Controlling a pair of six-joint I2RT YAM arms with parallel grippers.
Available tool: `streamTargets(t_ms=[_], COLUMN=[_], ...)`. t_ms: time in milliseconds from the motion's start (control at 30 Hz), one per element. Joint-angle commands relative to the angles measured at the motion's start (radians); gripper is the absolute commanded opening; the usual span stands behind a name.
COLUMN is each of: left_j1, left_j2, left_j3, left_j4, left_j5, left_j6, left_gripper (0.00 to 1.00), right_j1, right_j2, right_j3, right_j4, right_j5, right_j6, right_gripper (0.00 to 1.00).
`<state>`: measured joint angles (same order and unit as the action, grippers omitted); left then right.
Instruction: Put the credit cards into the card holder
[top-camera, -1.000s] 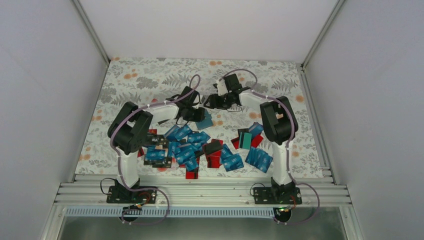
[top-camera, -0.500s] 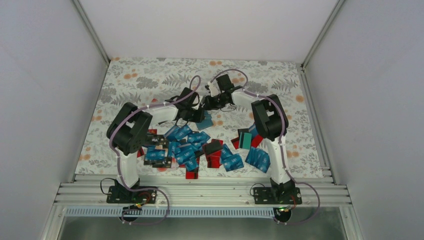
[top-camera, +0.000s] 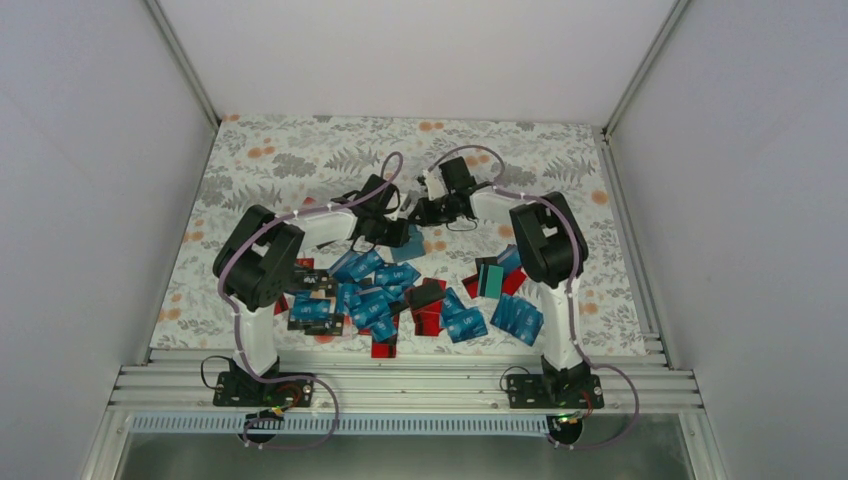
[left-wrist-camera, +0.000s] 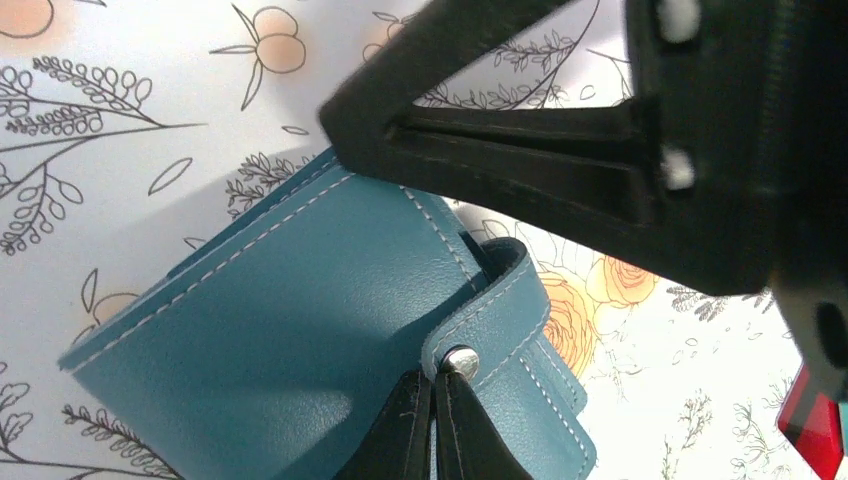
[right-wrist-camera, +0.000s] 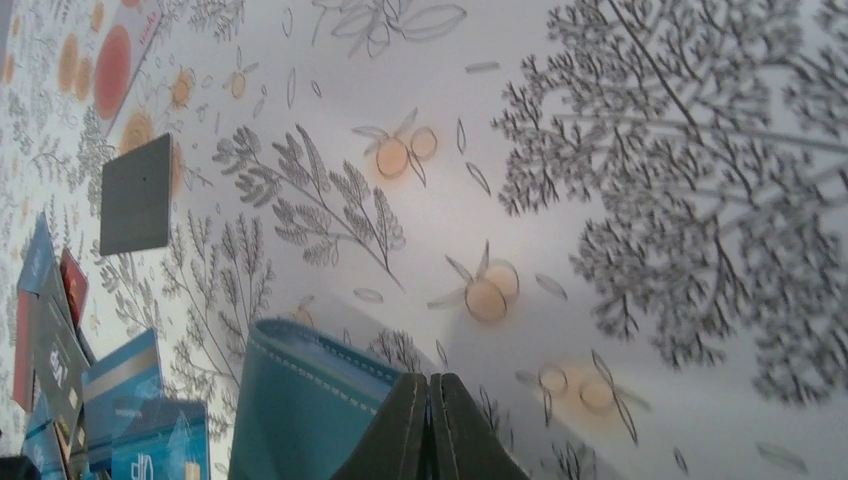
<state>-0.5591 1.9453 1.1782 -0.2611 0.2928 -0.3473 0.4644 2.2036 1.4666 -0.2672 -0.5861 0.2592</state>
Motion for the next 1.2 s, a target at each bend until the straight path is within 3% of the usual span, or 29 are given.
streamTargets(t_ms=[0,233,600,967,1167], left_j1=[0.008,0.003,-0.031,-0.032,-0.032], left_j2=[0.061,0.038,0.033,0.041,0.044], left_j3=[-0.022,0.032,0.111,0.074,0.075], left_j4=[-0.197,-0.285,-0.401,-0.355,-0.35], left_j5=[-0.102,-0.093,-0.144,-0.107,-0.106], left_j6=[0.016,0.008,0.023,0.056,0.06], left_gripper=[0.02,0.02,0.02,0.02,0.02], right_j1=[0.024,0.024,0.025,0.026,0.026], right_j2=[-0.068,-0.156,-0.201,-0.188,-0.184], right_j3=[-0.117,-0.241,-0.266,-0.187,-0.181], right_j4=[-0.08,-0.018,0.014,0.099,0.113], right_j5=[0.04,0.158,0.124,-0.122,-0.134], right_j6=[0.068,0.181,0.192,0.157,0.159], right_gripper=[0.04,0.04,0.05,0.04,0.05])
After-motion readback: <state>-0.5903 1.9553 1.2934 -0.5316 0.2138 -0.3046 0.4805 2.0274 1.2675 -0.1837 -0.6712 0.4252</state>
